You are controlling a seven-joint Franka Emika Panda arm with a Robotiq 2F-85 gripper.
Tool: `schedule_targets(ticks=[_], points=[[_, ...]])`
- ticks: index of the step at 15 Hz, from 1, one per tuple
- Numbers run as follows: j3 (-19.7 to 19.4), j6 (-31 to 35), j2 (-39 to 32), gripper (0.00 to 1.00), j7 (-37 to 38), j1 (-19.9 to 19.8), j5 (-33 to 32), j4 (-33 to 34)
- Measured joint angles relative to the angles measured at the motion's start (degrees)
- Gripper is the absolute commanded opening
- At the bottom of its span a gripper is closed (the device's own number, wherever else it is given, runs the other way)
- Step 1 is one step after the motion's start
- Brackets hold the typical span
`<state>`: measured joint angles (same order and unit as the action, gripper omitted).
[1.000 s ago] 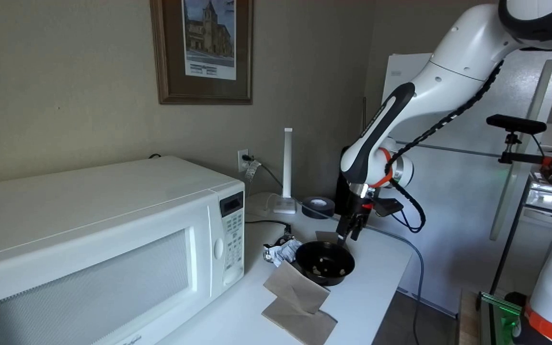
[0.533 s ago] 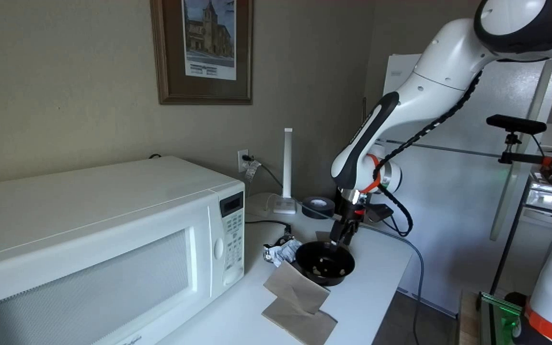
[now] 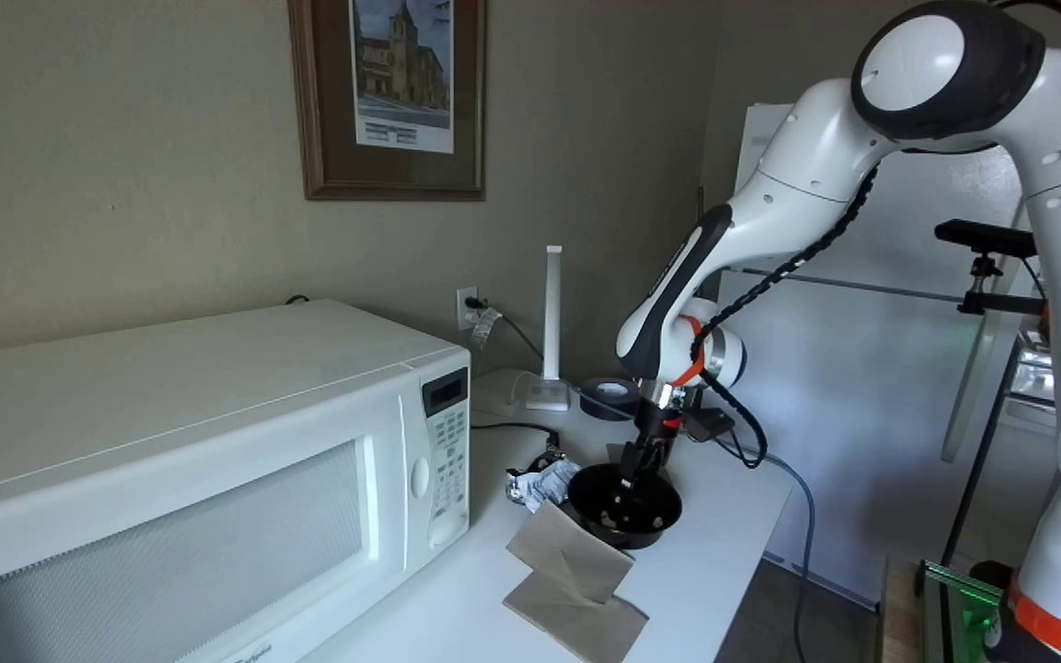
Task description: Pour the contents of the black bowl onto the brown paper
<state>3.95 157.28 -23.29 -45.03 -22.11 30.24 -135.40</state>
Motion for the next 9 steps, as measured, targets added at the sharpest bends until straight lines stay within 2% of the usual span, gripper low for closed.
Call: schedule_targets(ticks=[6,7,9], points=[[1.99,-0.16,-3.08,0.04,-0.02,-2.78,-0.03,3.33],[2.25,-0.25,-3.32,0.00,-0.02,-3.08,-0.04,3.64],[2.60,-0.90,-3.56,0.00,-0.04,-3.54,-0.07,4.13]])
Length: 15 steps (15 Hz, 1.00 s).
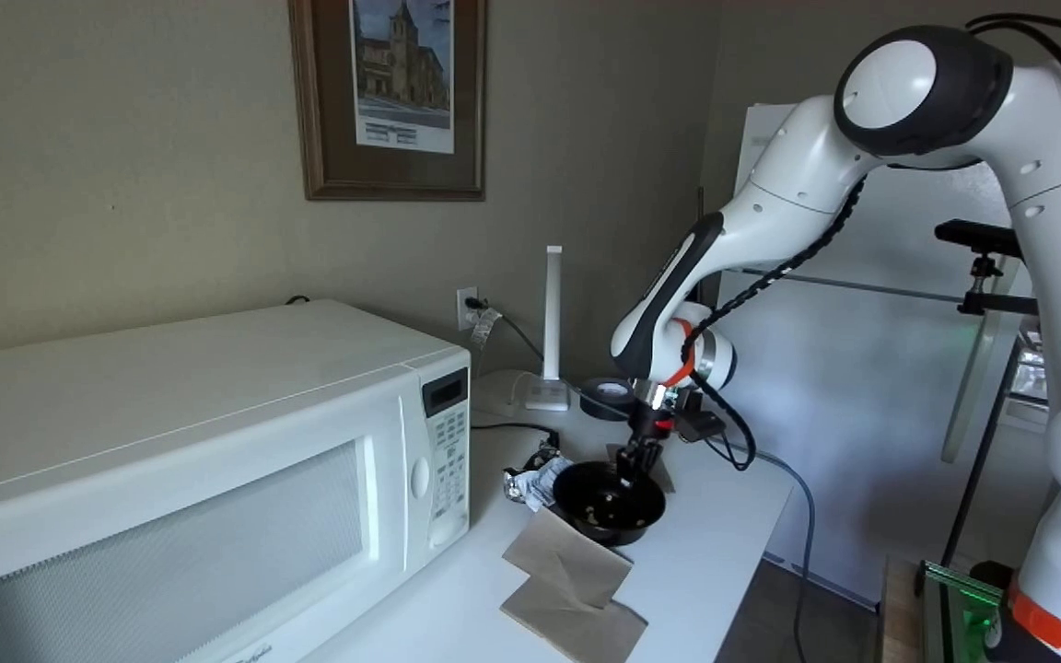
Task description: Pour the contents of the black bowl onto the brown paper
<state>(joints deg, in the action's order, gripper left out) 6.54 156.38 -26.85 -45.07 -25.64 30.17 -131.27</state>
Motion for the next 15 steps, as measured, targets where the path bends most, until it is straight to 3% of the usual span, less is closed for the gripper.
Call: schedule_targets(ticks=[9,15], points=[[0.40,-4.81,-0.01,0.02,-1.70,-0.83,0.00,1.68],[0.91,-4.63,2.96,0.02,-5.63,-0.82,0.39,0.69]])
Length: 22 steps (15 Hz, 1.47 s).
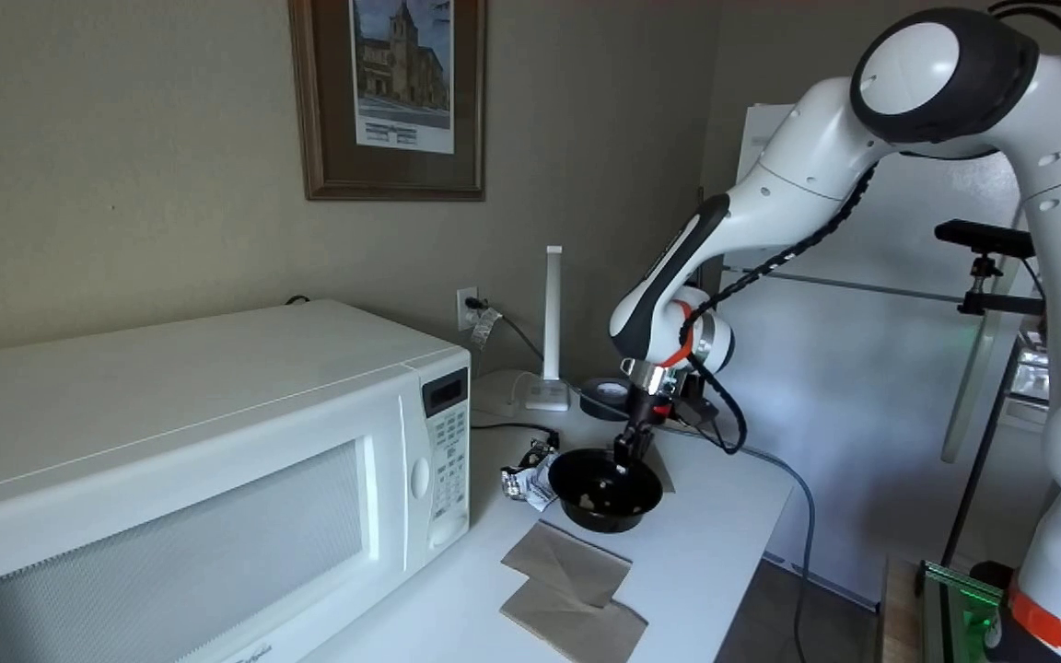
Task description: Pour the contents of the black bowl onto the brown paper
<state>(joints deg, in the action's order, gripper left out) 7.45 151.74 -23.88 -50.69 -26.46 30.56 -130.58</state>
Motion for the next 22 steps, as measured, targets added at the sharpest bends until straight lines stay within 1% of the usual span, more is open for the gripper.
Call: schedule_targets(ticks=[3,6,11,15,16,17,18,20,21,22], points=[[1.12,2.03,3.41,0.02,-2.02,0.26,2.84,-2.53],[3.06,7.05,6.52,0.02,-4.76,0.79,7.51,-6.01],[8.82,16.88,9.26,0.02,-7.35,0.80,14.50,-11.32],[14.22,26.33,9.52,0.02,-9.50,0.66,20.25,-13.47],[15.54,28.33,9.52,0.07,-10.04,0.53,21.16,-13.76],[16.77,29.80,9.50,0.07,-10.40,0.28,21.77,-13.93],[17.70,30.69,9.50,0.07,-10.52,0.10,22.07,-14.02],[18.28,31.13,9.50,0.07,-10.59,-0.05,22.21,-14.05],[18.29,31.13,9.50,0.02,-10.68,-0.17,22.22,-14.06],[18.29,31.13,9.50,0.02,-10.81,-0.31,22.22,-14.06]])
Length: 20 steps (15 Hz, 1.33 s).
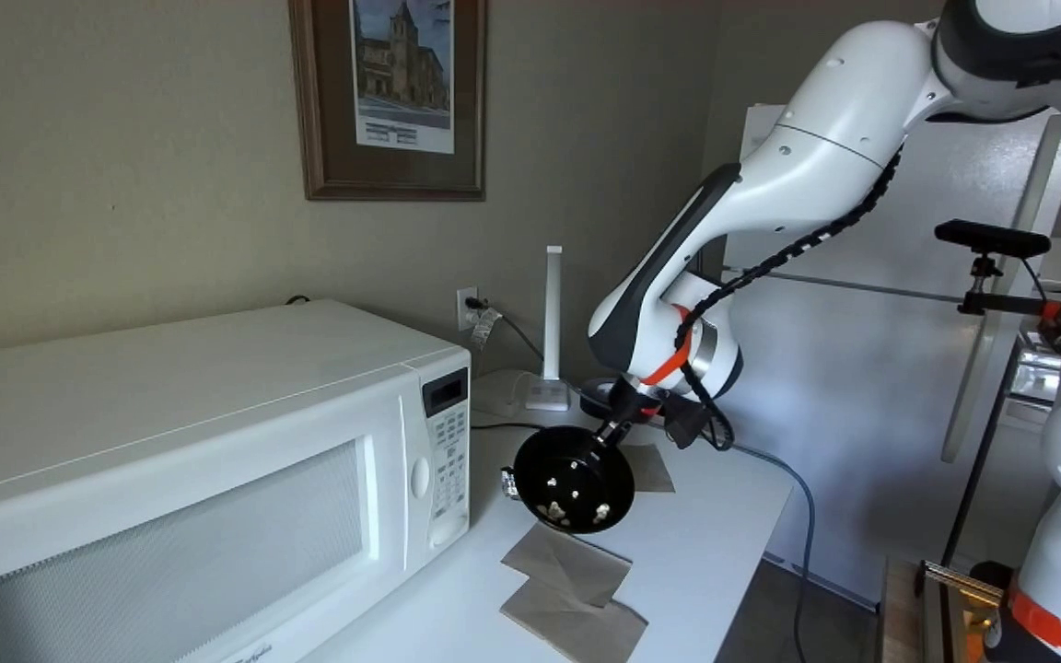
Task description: Pour the contents of the black bowl onto the brown paper
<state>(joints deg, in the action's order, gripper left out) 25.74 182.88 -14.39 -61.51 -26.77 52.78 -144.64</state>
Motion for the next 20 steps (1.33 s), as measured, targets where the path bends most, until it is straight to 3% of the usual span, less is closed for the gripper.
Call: schedule_targets(ticks=[5,15,20], points=[[1.44,0.97,0.90,0.02,-0.79,-0.28,-0.10,0.62],[3.98,10.95,2.08,0.02,-3.36,-0.38,-1.10,-2.15],[6.21,17.61,2.05,0.02,-3.10,-0.44,-4.56,-4.44]])
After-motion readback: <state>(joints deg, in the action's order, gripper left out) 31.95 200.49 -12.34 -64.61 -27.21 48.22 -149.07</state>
